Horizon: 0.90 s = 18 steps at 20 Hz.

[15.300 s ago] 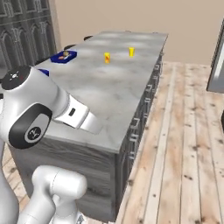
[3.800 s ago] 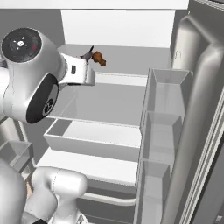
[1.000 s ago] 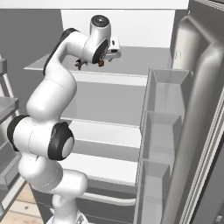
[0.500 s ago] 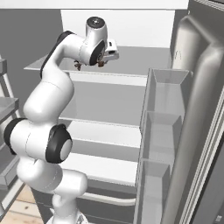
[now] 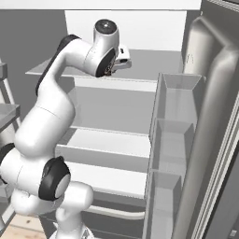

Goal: Gather the carrot and potato from the fridge and place them on a tray on the dining counter. Then gather the fish and chicken drumstick from the fridge and place them on the other tray.

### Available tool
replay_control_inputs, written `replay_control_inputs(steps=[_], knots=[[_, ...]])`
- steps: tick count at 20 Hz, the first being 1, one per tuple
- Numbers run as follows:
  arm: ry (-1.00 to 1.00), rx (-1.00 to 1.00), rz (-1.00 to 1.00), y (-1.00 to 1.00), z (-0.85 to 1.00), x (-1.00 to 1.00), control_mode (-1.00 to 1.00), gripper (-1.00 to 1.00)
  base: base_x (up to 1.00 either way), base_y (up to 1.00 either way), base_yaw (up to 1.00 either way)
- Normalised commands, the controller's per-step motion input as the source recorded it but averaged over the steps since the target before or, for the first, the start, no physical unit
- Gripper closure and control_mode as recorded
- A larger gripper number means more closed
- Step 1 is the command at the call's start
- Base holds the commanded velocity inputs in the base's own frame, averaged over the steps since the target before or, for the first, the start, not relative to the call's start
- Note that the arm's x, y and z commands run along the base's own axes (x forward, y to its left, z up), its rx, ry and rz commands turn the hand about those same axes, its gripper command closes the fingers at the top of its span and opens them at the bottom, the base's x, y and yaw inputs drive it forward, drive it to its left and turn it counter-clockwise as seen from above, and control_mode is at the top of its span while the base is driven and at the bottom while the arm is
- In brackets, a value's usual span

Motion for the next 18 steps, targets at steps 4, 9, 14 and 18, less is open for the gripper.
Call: replay_control_inputs(steps=[4,9,14,18], knots=[[-0.13,0.00,0.00,-0.25,0.33,-0.99,-1.00,1.00,0.00,0.00,0.00],[-0.05,0.00,0.00,0.05,0.41,-0.98,-1.00,1.00,0.00,0.00,0.00],[0.00,0.00,-0.01,0.16,0.20,-1.00,-1.00,1.00,0.00,0.00,0.00],[-0.03,0.00,-0.04,0.00,0.01,-1.00,-1.00,1.00,0.00,0.00,0.00]])
